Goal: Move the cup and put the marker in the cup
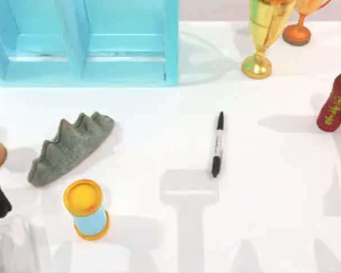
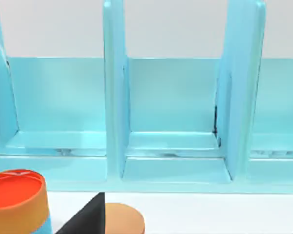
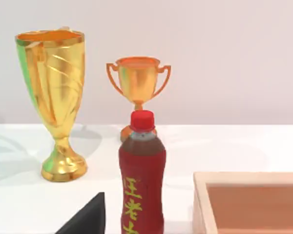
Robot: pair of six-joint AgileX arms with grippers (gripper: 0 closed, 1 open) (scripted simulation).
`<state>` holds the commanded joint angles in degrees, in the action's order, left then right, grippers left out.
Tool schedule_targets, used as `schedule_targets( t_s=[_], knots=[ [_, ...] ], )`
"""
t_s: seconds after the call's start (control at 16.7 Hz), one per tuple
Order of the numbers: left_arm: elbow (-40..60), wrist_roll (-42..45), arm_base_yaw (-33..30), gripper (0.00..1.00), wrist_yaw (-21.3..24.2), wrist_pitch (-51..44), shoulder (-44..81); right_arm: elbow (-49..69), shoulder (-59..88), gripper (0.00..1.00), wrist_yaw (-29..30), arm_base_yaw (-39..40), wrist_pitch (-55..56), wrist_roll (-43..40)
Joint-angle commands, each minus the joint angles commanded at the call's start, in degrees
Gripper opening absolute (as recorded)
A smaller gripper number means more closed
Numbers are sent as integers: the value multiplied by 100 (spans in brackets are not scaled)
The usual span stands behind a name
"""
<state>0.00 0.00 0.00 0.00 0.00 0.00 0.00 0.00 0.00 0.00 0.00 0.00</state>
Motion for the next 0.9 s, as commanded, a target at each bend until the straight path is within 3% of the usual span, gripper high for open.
schedule_targets(
  t_s=[0.42,0.9],
  knots=[
    [0,0,0,100,0,0,0,898,887,100,6,-303,-780,-304],
    [0,0,0,100,0,0,0,4640,5184,100,-10,-1379,-3779,-1361]
  ],
)
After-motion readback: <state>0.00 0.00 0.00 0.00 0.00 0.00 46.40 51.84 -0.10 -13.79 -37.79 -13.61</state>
